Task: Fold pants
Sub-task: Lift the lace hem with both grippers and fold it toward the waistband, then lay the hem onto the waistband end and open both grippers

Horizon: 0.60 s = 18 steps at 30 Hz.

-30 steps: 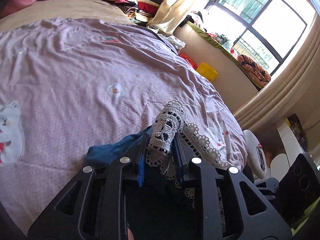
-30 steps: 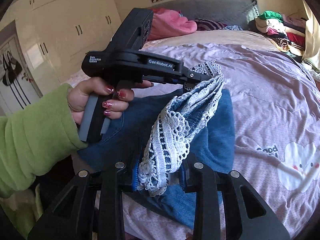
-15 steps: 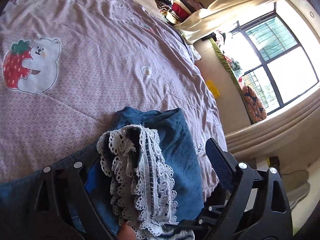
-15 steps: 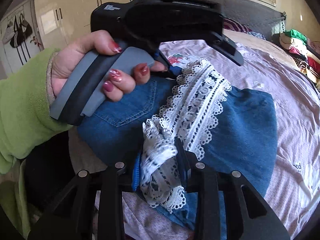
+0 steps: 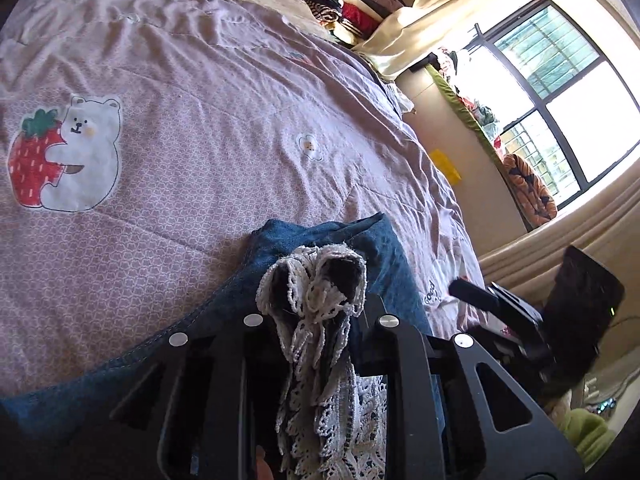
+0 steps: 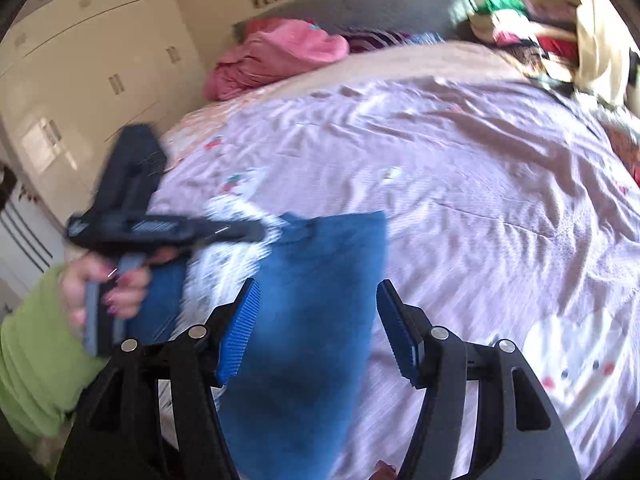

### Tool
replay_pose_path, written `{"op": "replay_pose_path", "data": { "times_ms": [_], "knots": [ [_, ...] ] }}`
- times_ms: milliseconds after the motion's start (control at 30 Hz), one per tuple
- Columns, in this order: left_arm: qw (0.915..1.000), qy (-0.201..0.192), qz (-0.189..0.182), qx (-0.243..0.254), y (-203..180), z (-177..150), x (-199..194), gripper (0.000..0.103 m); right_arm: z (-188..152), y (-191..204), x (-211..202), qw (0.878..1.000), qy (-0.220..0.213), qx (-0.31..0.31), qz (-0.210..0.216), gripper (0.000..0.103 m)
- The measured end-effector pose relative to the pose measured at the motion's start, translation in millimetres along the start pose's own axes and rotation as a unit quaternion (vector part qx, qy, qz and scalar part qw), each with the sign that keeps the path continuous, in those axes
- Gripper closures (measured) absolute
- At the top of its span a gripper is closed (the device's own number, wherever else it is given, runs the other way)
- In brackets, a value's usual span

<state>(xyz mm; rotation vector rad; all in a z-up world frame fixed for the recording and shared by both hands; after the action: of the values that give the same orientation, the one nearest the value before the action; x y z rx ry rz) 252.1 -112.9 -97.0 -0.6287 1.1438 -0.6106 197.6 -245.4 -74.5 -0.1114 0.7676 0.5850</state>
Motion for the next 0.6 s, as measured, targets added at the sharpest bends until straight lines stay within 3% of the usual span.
{"op": "replay_pose_path", "data": {
  "times_ms": [200, 300, 433, 600],
  "knots": [
    [0.9999, -0.013, 0.001, 0.010, 0, 2, -5, 0.089, 12, -42, 59, 0.996, 0.048, 0.054, 0.043, 0.044],
    [0.9996, -0.019, 0.012, 0.019, 1, 2, -4, 0.089, 4, -42, 73, 0.988, 0.062, 0.103, 0.101, 0.088],
    [0.9984, -0.028, 0.043, 0.026, 9, 4, -1, 0.089, 11, -38, 58, 0.995, 0.033, 0.072, 0.059, 0.088],
    [0.9960, -0.037, 0.076, 0.028, 20, 3, 5, 0.082, 3, -35, 76, 0.998, 0.059, 0.026, 0.009, 0.084]
  ]
}}
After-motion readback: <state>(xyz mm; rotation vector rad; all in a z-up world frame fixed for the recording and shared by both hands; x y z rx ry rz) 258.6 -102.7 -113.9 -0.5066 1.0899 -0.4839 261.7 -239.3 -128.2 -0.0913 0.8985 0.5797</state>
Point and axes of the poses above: each gripper's, at about its wrist camera, not at the fingertips, and x roughly the way its jaws point, y to its left, z to its top, the point moved 9 cm from there along x, roughly the way its jaws point, and after that the axes turned 15 degrees about -x, right-handed, at the moved point
